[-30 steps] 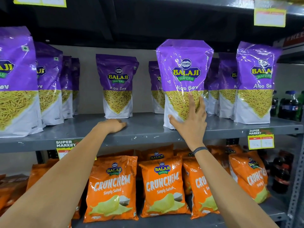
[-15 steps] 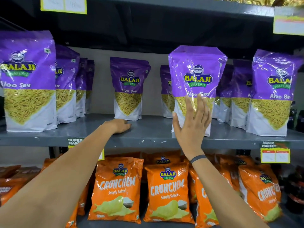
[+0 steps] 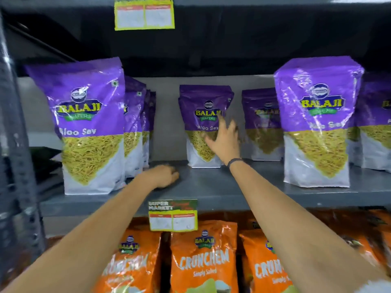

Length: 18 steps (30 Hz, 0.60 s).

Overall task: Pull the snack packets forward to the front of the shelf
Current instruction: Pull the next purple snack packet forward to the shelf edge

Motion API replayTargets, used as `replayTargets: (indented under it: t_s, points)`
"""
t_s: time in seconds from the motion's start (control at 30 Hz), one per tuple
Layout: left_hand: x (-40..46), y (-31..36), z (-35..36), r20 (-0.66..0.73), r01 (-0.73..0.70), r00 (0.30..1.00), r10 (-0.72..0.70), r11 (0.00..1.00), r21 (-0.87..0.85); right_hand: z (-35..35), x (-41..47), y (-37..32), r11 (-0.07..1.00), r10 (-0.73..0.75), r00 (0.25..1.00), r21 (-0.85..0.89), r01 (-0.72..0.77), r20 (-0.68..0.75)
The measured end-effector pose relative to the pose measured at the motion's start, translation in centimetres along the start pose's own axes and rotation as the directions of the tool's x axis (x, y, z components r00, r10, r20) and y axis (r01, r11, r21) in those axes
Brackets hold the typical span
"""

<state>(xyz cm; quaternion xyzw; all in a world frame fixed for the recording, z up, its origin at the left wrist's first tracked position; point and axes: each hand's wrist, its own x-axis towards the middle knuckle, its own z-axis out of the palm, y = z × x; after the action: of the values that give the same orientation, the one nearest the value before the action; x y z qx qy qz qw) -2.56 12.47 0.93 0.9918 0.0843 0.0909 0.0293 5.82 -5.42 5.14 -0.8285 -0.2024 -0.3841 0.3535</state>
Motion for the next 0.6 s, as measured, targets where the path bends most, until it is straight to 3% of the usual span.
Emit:
replayTargets:
  t_s: [0.13,0.27,0.6]
  points:
    - [0.3,-0.2,0.9,0.087,-0.054,0.995,0.054,0.999,-0.002,3.2,2.5,-1.0,0.987,0.144,0.98,-0.085,-0.133,0.138]
    - [0.7,-0.5,1.2,0.074,-0.062,0.995,0.064,0.998,-0.031,5.0,3.3,-1.8,0.974,0.186,0.963,-0.165,-0.155,0.196]
    - [1.0,-0.7,1.6,0.039,-0.062,0.997,0.064,0.997,-0.048,6.6,2.3,-1.5,0.959,0.208,0.972,-0.216,-0.182,0.108]
